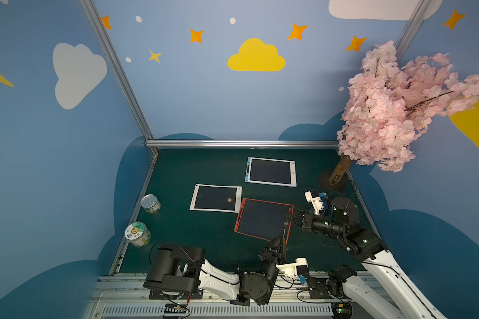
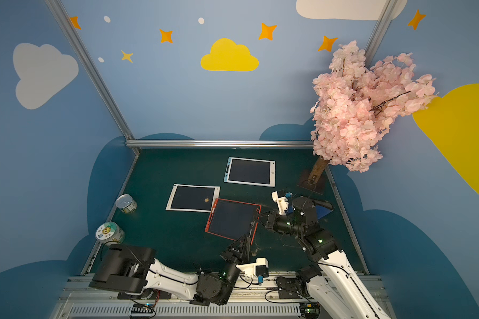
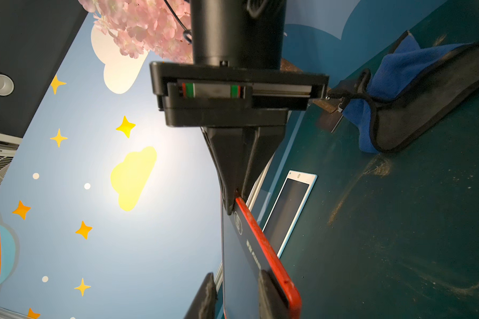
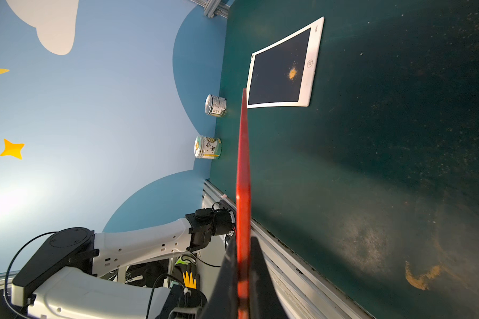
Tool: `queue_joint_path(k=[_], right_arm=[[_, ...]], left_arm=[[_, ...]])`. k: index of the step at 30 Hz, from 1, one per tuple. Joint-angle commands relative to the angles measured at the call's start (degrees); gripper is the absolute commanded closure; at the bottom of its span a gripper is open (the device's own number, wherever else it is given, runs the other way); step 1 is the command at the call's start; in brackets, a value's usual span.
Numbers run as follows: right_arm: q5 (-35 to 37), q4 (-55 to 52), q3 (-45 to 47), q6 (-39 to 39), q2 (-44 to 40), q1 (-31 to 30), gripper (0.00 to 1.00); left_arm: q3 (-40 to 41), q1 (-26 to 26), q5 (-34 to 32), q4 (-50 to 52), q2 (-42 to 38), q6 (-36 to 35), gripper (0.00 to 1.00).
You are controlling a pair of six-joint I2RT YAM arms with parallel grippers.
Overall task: Wipe the drawing tablet
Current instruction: Pick up the drawing tablet from the center of the board.
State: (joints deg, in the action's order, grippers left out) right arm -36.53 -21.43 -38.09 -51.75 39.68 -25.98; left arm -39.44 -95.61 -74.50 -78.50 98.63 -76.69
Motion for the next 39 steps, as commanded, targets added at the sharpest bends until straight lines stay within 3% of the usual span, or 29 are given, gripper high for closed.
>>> queue_joint_path(k=[1, 9, 25, 27, 28, 30, 31, 32, 33, 35, 37, 38, 39], right_arm=[[-3.0, 5.1, 1.4, -2.1, -0.3, -0.3, 1.0], [-4.4, 5.9, 2.3, -2.3, -0.2, -0.3, 1.0], [-2.5, 5.0, 3.0, -2.0, -1.5, -0.3, 1.0], [0.0, 3.1, 2.3, -0.9, -2.7, -0.2, 1.0], [1.5, 2.1, 1.8, 0.0, -3.3, -0.1, 1.0], [3.6, 0.5, 1.1, 1.3, -4.1, 0.0, 1.0], [4.2, -0.4, 0.5, 1.9, -4.1, 0.1, 1.0], [4.4, -1.0, 0.1, 2.3, -3.9, 0.2, 1.0], [4.2, -1.2, -0.1, 2.4, -3.6, 0.2, 1.0], [4.3, -1.2, -0.1, 1.9, -3.3, 0.3, 1.0], [4.4, -0.4, 0.3, 1.6, -3.1, 0.4, 1.0], [4.3, 0.1, 0.5, 1.3, -3.1, 0.4, 1.0], [4.3, 0.6, 0.8, 1.0, -3.0, 0.4, 1.0]], left_arm=[[-1.1, 0.4, -1.0, -1.7, 1.3, 0.1, 0.75], [-1.9, 1.2, -1.5, -1.7, 1.3, 0.4, 0.97], [0.0, 1.9, -2.6, -0.1, -2.8, 3.9, 0.97], [0.9, 1.9, -2.4, 6.8, -7.1, 10.0, 0.97], [1.1, 1.8, -1.8, 15.3, -10.9, 16.8, 0.97], [-1.5, 2.1, 4.0, 52.8, -20.7, 42.6, 0.97], [-5.5, 3.6, 12.4, 77.0, -26.2, 60.0, 0.97], [-7.6, 5.9, 19.5, 86.8, -29.9, 68.3, 0.97], [-6.0, 7.4, 21.0, 85.4, -33.3, 69.1, 0.97], [-0.6, 6.8, 19.8, 76.4, -38.4, 62.9, 0.97], [1.3, 7.0, 21.9, 77.5, -42.1, 63.4, 0.97], [1.7, 7.0, 23.3, 78.2, -43.2, 63.5, 0.92], [2.0, 6.9, 26.0, 79.3, -44.2, 63.6, 0.79]])
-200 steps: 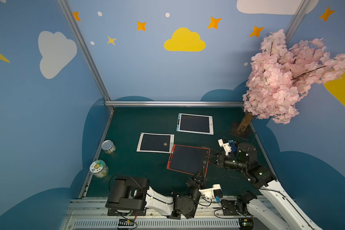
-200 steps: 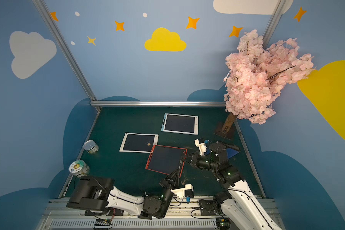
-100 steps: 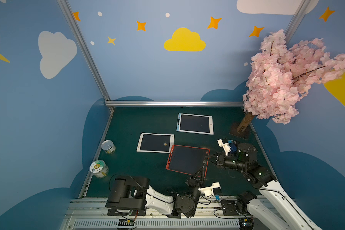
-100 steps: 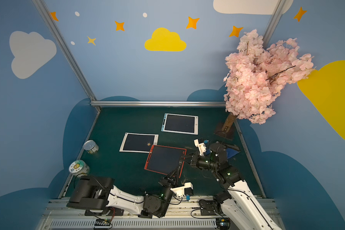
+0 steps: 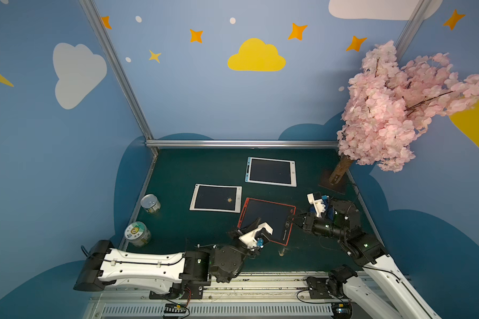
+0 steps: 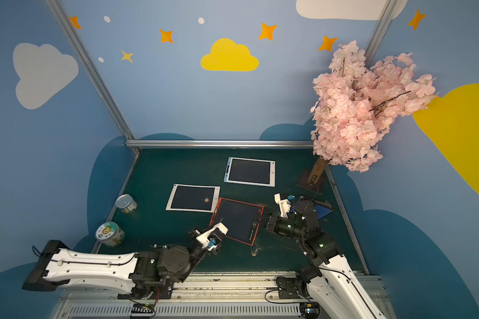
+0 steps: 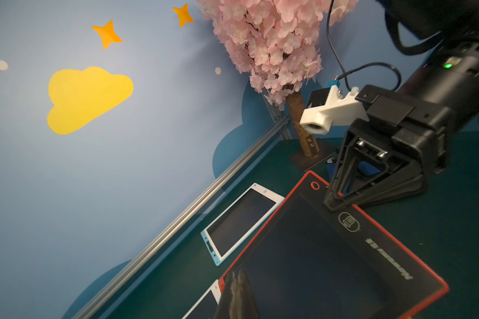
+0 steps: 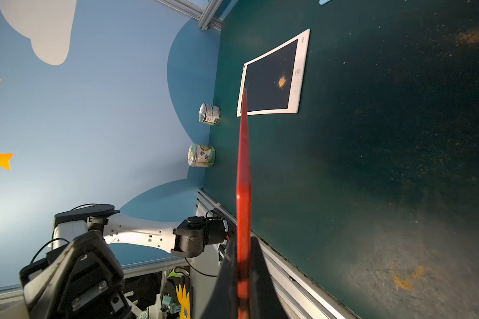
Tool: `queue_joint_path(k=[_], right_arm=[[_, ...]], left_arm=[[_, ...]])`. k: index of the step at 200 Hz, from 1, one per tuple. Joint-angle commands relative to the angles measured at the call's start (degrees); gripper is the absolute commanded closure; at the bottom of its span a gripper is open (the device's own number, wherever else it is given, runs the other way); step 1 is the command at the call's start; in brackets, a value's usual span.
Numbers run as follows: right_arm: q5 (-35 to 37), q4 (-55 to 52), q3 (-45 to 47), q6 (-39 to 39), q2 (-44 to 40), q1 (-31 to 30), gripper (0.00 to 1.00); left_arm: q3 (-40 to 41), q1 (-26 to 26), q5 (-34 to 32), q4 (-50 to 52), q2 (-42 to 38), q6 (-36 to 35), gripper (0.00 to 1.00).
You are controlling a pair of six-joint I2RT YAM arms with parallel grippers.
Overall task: Wipe the drawing tablet
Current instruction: Pick up the drawing tablet from the center of the board.
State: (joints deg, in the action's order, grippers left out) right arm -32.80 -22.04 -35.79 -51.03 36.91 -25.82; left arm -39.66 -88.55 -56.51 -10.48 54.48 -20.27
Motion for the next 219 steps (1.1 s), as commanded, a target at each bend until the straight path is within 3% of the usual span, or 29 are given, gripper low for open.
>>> queue_joint_path(k=[1, 21, 98, 161, 219], right_arm=[[0.3, 1.9, -1.3, -0.1, 0.0, 0.2, 1.0], [-0.4, 3.9, -1.0, -1.8, 1.0, 0.3, 1.0], [-3.0, 12.1, 1.1, -11.9, 4.2, -1.6, 1.0], [0.0, 15.2, 2.5, -14.1, 5.6, -4.9, 1.0], [0.7, 16.4, 3.5, -14.7, 6.0, -7.1, 1.0]], left_arm=[[2.7, -0.3, 10.8, 11.8, -0.7, 6.8, 0.63], [5.8, -1.6, 13.9, 7.9, -1.1, 3.9, 0.51], [6.9, -1.3, 16.8, 4.6, 2.7, 1.3, 0.39], [3.3, -1.3, 10.3, 3.3, 8.3, -1.1, 0.38], [2.6, -1.2, 9.3, 1.1, 10.0, -2.0, 0.39]])
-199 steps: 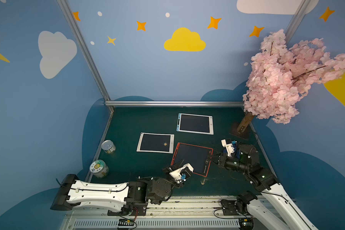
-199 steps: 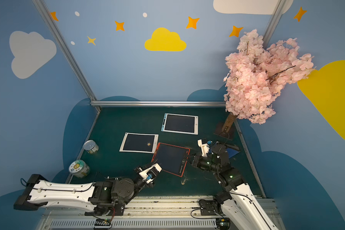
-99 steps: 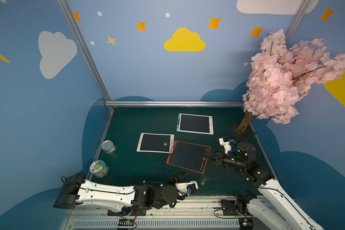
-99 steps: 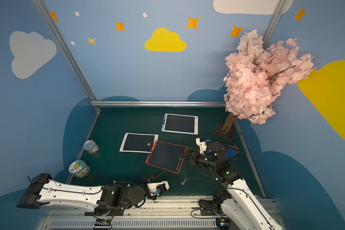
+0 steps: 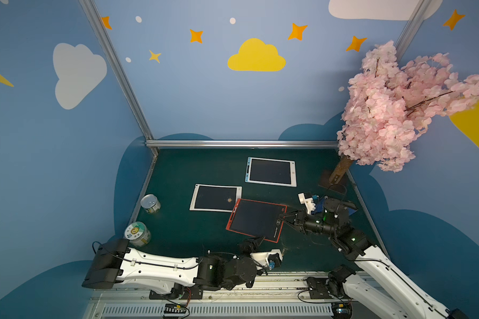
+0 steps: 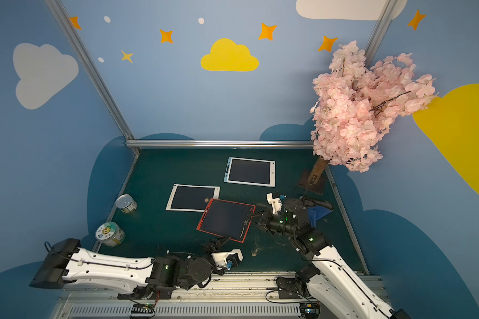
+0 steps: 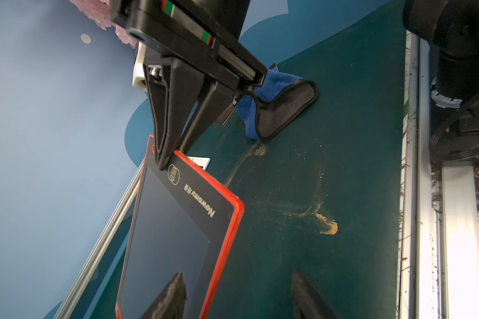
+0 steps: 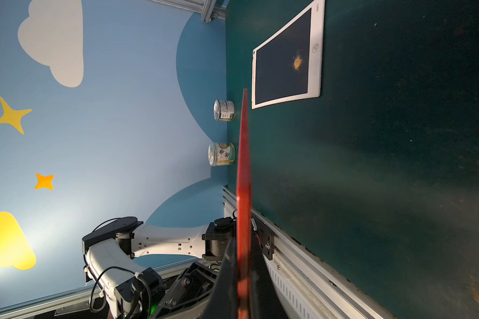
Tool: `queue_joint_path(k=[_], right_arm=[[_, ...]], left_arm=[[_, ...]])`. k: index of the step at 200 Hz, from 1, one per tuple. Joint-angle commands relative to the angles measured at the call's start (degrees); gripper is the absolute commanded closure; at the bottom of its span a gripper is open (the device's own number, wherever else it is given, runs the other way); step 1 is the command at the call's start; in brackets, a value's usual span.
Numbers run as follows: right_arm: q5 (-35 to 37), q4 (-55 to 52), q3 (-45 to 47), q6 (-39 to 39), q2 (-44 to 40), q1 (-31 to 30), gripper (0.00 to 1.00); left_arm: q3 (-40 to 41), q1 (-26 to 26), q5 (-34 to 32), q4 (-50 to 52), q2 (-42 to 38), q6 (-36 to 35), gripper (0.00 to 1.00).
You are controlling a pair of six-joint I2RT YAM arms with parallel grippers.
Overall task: Wipe the drawing tablet
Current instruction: Pick up the drawing tablet from the center of the board.
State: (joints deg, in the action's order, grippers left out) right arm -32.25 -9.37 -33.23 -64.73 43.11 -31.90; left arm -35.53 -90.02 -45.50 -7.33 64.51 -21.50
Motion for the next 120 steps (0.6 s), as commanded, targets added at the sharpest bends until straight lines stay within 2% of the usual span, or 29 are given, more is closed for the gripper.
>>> queue_joint_path(k=[1, 77, 120], right_arm=[[0.2, 3.7, 0.9, -1.0, -0.2, -1.1, 1.0], [0.6, 2.2, 1.3, -1.4, -1.1, -4.1, 1.0], [2.1, -0.5, 1.3, -1.5, -1.0, -5.3, 1.0]], left_arm=[[-1.5, 0.3, -1.7, -2.1, 0.0, -0.8, 0.39], [-1.6, 0.2, -3.9, -2.3, -0.5, -1.0, 0.42], [-1.8, 0.2, -5.8, -4.3, 0.2, -2.6, 0.5]])
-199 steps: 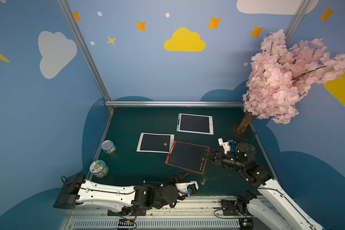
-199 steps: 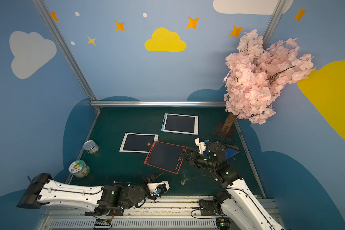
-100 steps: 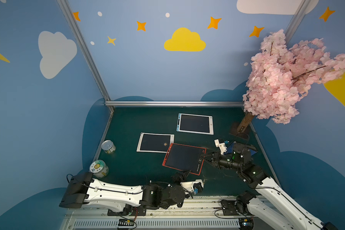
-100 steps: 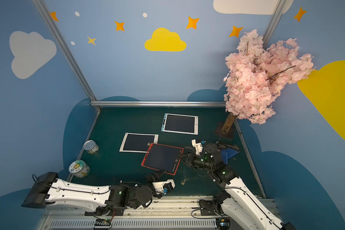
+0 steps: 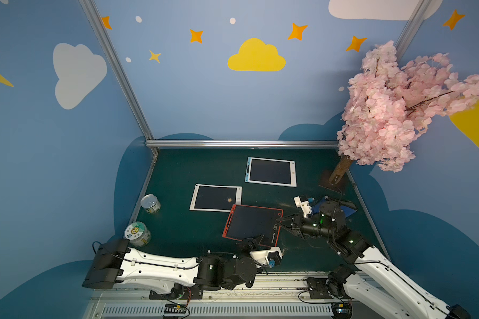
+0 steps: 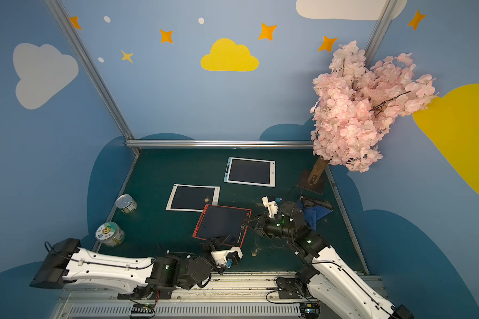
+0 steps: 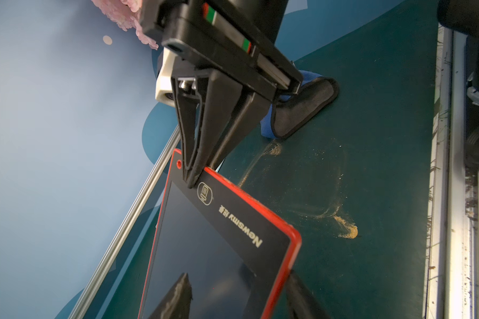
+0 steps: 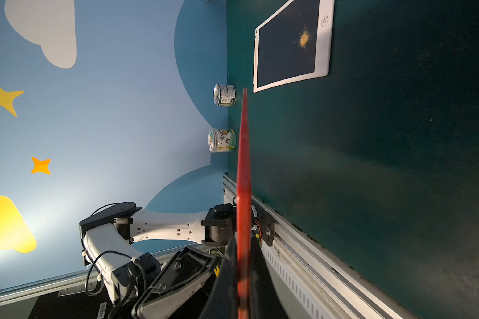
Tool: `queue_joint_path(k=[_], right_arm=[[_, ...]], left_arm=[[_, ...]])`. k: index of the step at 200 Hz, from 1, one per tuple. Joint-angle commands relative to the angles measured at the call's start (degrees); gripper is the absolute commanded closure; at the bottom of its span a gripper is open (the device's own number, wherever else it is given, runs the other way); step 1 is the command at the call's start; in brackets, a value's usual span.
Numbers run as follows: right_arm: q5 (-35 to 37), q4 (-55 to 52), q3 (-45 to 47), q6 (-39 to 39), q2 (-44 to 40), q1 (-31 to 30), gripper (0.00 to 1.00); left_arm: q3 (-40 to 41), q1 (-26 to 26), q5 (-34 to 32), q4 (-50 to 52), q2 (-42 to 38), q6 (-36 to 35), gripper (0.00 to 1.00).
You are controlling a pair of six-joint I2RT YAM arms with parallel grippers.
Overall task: Wipe the drawing tablet
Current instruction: Pick up the drawing tablet from the center of the board.
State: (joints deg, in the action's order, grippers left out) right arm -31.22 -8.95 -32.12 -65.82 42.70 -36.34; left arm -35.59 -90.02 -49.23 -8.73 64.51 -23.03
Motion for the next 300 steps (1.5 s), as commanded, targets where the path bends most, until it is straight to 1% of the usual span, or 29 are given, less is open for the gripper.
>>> queue_joint_path(k=[1, 82, 123, 156, 178, 204, 236, 263, 300], right_arm=[[1.2, -0.9, 0.3, -0.5, -0.6, -0.8, 1.0], [6.3, -6.1, -2.5, -0.7, 1.5, -5.2, 1.0], [6.0, -6.7, -2.6, -2.9, 2.2, -7.8, 1.0], [6.2, -7.1, -2.2, -5.0, -0.1, -7.9, 1.0], [5.4, -6.8, -2.2, -6.3, -0.9, -8.0, 1.0], [3.9, -5.7, -1.8, -8.0, -0.9, -8.1, 1.0], [1.5, -3.6, -0.5, -11.8, -0.7, -9.0, 1.0], [1.7, -5.7, -0.7, -12.6, -1.0, -10.0, 1.0], [1.1, -6.5, -0.8, -13.2, -1.0, -10.6, 1.0]], left_arm=[[-1.7, 0.2, -2.1, -2.9, 0.2, -1.1, 0.51], [-1.8, 0.1, -1.6, -4.7, 0.0, -3.0, 0.55], [-1.3, 0.2, -1.9, -4.8, -0.9, -3.4, 0.61], [-1.1, 0.2, -2.1, -4.8, -1.4, -3.5, 0.7], [-1.2, 0.2, -2.4, -4.8, -1.5, -3.8, 0.73], [-1.2, 0.2, -2.5, -5.0, -1.6, -4.3, 0.74], [-1.2, 0.0, -4.2, -6.0, -1.5, -5.2, 0.73], [-1.3, -0.3, -6.4, -7.6, -0.8, -6.6, 0.74], [-1.5, -0.5, -6.9, -8.9, 0.3, -7.6, 0.77]])
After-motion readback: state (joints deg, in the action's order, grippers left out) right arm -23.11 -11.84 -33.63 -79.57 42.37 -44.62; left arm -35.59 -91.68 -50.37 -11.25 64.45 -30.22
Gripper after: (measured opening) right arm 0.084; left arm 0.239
